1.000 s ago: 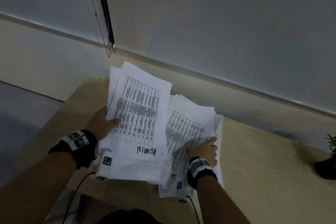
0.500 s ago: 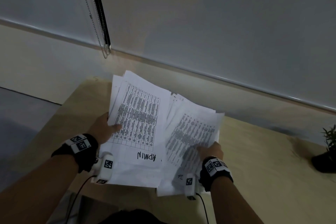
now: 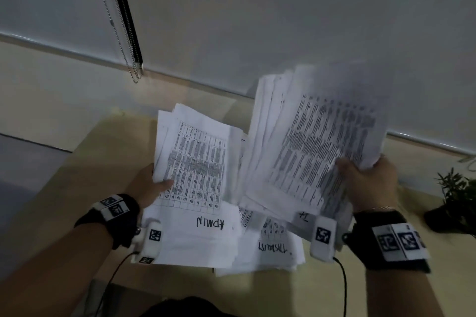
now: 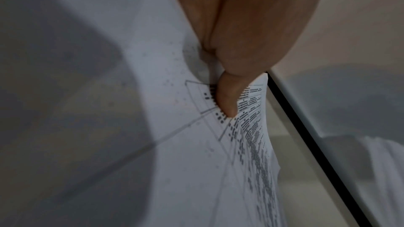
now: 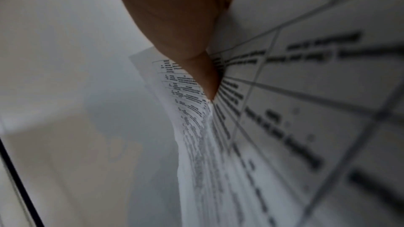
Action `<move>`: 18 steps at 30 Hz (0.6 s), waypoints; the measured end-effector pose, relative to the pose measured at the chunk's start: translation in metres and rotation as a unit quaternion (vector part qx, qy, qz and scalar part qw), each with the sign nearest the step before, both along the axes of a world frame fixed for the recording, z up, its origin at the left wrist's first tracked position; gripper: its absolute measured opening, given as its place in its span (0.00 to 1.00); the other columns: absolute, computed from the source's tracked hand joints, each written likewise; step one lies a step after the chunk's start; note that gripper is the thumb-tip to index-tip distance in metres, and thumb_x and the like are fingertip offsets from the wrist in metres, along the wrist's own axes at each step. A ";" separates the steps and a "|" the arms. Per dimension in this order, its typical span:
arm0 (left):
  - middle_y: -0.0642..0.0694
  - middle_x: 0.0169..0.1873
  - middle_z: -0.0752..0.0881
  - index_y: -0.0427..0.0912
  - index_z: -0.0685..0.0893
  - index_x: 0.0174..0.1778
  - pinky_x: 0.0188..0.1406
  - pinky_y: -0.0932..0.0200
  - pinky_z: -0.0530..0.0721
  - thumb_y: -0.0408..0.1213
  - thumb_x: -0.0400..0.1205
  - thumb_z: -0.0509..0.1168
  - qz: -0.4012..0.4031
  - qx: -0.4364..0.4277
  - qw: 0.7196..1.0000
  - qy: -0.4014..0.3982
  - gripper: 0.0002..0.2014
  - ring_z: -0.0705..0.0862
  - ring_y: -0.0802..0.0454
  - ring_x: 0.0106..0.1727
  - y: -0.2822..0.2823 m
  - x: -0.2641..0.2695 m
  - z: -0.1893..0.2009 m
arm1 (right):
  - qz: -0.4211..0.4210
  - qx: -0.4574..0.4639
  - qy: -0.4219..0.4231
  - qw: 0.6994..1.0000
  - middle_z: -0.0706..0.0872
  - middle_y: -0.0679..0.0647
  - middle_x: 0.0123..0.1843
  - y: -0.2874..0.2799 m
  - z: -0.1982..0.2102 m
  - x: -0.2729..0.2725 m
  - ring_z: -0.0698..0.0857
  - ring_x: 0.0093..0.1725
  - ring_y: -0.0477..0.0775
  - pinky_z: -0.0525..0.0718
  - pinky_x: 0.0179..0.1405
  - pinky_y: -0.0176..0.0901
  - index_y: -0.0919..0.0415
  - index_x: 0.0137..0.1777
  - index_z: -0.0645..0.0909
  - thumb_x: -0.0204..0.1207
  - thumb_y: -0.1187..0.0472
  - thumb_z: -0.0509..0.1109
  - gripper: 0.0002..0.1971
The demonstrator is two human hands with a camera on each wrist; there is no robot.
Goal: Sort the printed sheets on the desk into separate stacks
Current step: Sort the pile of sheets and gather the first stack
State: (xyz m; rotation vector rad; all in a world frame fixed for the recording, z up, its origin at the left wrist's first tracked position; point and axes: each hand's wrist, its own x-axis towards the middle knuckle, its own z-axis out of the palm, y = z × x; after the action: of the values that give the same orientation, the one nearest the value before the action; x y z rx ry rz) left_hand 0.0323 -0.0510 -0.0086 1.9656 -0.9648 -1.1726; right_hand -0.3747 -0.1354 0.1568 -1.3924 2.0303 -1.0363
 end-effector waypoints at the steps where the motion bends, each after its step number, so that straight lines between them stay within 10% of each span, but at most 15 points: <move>1: 0.45 0.54 0.91 0.43 0.83 0.64 0.61 0.36 0.86 0.42 0.75 0.77 -0.004 -0.004 1.000 0.014 0.22 0.90 0.44 0.54 -0.001 -0.007 0.001 | 0.002 0.004 -0.023 1.000 0.89 0.59 0.44 0.001 0.003 0.001 0.90 0.46 0.60 0.89 0.47 0.58 0.60 0.49 0.85 0.69 0.59 0.79 0.11; 6: 0.46 0.69 0.80 0.43 0.74 0.74 0.70 0.43 0.79 0.52 0.80 0.70 0.000 0.008 1.000 0.010 0.30 0.79 0.42 0.70 -0.001 -0.051 -0.002 | 0.038 0.069 -0.098 0.992 0.86 0.59 0.47 0.013 -0.029 0.034 0.83 0.34 0.48 0.79 0.24 0.30 0.70 0.58 0.84 0.73 0.67 0.77 0.14; 9: 0.49 0.59 0.84 0.48 0.80 0.63 0.63 0.52 0.79 0.52 0.86 0.60 -0.006 0.024 0.999 0.023 0.15 0.82 0.43 0.63 0.001 -0.070 0.008 | 0.065 0.166 -0.094 0.979 0.87 0.60 0.52 0.017 -0.085 0.054 0.88 0.46 0.60 0.84 0.41 0.42 0.68 0.65 0.80 0.69 0.67 0.81 0.24; 18: 0.34 0.82 0.65 0.28 0.59 0.83 0.77 0.56 0.64 0.46 0.91 0.52 -0.015 0.103 0.994 -0.015 0.30 0.66 0.40 0.83 -0.005 -0.083 0.009 | 0.171 0.314 0.106 0.928 0.64 0.63 0.83 0.025 -0.168 0.101 0.68 0.80 0.64 0.69 0.78 0.51 0.63 0.86 0.52 0.83 0.69 0.56 0.31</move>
State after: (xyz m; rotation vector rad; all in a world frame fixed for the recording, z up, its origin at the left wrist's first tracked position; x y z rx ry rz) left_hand -0.0503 -0.0564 0.0000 2.1415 -0.9231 -1.3072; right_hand -0.2736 -0.1107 -0.0108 -1.4514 1.9116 -0.0622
